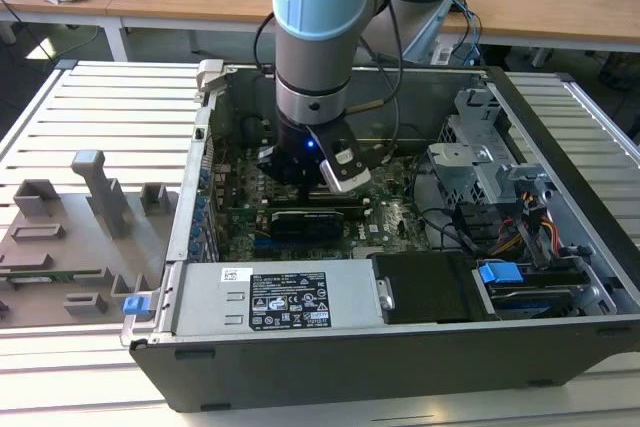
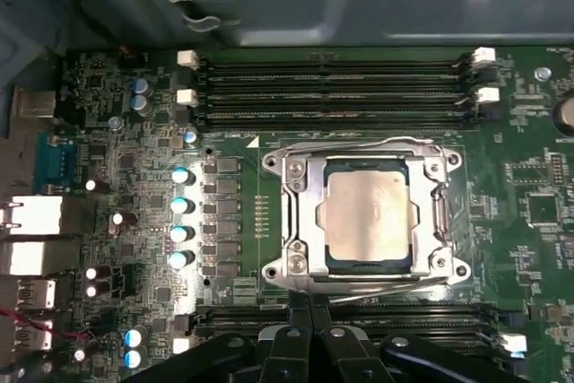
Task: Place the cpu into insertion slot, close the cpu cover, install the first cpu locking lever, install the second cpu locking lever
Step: 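Install the second cpu locking lever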
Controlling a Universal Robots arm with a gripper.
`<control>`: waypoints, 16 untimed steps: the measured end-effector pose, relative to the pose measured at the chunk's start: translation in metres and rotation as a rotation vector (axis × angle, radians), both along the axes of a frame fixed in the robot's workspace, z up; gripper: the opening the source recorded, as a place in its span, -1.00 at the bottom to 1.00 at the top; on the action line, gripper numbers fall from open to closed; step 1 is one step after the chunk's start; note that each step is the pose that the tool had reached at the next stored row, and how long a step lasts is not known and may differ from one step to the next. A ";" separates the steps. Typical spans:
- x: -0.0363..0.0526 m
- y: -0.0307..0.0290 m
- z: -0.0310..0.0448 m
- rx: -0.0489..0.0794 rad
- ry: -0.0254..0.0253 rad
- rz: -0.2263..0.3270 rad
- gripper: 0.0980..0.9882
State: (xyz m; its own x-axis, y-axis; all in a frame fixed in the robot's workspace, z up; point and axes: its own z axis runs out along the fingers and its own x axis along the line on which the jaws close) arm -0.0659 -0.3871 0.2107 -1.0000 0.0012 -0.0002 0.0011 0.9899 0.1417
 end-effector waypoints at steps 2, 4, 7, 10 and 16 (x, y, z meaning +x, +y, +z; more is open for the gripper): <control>-0.0008 0.0001 -0.0010 0.003 -0.0001 0.009 -0.98; -0.0022 0.0001 -0.0025 0.007 -0.0001 0.027 -0.98; -0.0092 0.0001 -0.0062 0.015 -0.0002 0.050 -0.98; -0.0149 0.0000 -0.0078 0.023 0.0000 0.068 -0.98; -0.0163 0.0016 -0.0092 0.033 0.0004 0.121 -0.98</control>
State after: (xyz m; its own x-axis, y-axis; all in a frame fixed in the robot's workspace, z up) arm -0.0822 -0.3855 0.2015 -0.9929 -0.1193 -0.0019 -0.1178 0.9776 0.1747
